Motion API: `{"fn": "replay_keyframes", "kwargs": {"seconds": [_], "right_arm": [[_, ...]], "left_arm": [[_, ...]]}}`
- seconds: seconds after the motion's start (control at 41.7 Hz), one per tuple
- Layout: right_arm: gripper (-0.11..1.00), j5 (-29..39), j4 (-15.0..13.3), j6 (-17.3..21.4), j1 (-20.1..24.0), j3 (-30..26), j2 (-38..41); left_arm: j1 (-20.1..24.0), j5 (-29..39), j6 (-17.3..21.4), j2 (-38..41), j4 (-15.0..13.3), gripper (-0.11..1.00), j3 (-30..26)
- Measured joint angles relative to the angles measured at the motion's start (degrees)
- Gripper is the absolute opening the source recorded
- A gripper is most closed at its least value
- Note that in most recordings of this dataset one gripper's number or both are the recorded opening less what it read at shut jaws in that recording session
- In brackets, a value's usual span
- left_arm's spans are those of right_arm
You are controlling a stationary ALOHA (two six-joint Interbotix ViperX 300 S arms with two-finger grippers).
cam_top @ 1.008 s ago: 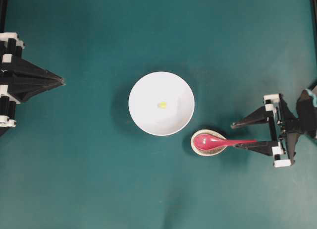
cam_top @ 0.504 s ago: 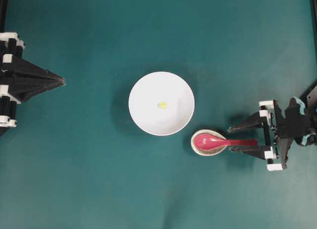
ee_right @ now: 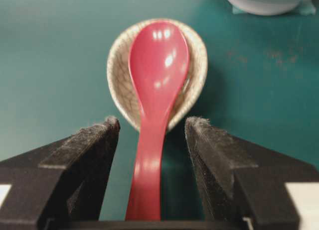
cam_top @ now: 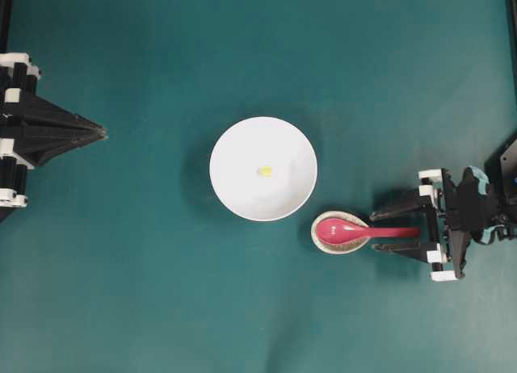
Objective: Scoop the yellow hexagonal prism block from the bowl with a spoon using the right arm.
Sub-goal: 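Close the right gripper on the red spoon handle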
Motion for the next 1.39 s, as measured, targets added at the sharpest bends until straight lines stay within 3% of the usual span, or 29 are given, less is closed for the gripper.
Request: {"fn": "replay_keyframes", "kwargs": {"seconds": [0.504, 1.392], "right_arm": [[0.60, 0.7, 1.7, 0.0, 1.0, -0.2, 1.9], [0.60, -1.2, 1.2, -1.2, 1.2, 0.1, 1.9]], "left_arm": [[0.0, 0.1, 0.0, 0.1, 0.0, 0.02, 0.0], [0.0, 0.4, 0.1, 0.1, 0.0, 0.02, 0.0]]}}
